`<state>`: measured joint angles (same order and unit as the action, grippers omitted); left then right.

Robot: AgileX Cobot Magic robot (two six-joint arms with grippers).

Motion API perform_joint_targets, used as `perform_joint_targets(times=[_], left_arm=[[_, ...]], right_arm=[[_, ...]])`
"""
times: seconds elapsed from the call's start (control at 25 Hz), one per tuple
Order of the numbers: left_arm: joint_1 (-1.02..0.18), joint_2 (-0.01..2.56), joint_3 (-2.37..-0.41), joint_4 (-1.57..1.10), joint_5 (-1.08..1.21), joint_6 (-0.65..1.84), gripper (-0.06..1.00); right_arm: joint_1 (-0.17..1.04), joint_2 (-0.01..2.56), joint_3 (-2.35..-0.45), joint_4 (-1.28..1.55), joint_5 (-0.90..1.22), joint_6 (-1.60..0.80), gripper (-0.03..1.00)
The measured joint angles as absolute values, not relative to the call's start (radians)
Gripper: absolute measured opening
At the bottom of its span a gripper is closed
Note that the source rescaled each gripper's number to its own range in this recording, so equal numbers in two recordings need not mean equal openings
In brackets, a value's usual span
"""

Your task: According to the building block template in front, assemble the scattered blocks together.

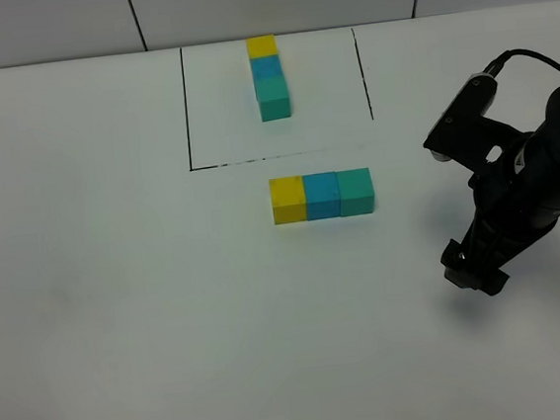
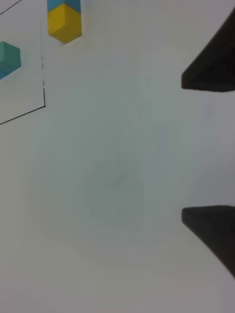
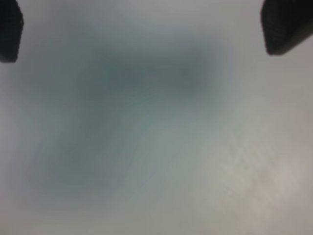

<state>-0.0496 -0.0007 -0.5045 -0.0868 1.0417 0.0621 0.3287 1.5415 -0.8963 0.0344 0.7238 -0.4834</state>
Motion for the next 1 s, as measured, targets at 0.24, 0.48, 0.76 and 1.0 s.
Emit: perform_joint_targets(times=[0.24,0.48,0.76,1.0], left_arm=[[-0.050,-0.001,-0.504,-0.087,1.042,0.062,0.15],[-0.050,-0.001,-0.504,-0.087,1.042,0.062,0.15],[-0.050,-0.001,-0.504,-0.087,1.042,0.062,0.15],[-0.050,-0.001,-0.504,-0.087,1.042,0.062,0.15]], right_arm=[[0.329,1.541,-0.896,0.010,0.688,-0.469,0.97],[0.327,1.563,-0.945,-0.019,0.689,-0.618,0.97],[0.387,1.667,-1.047,-0.022,0.690,-0.839,0.97],[0.448,1.828,-1.248,-0.022,0.776,-0.928,0.97]])
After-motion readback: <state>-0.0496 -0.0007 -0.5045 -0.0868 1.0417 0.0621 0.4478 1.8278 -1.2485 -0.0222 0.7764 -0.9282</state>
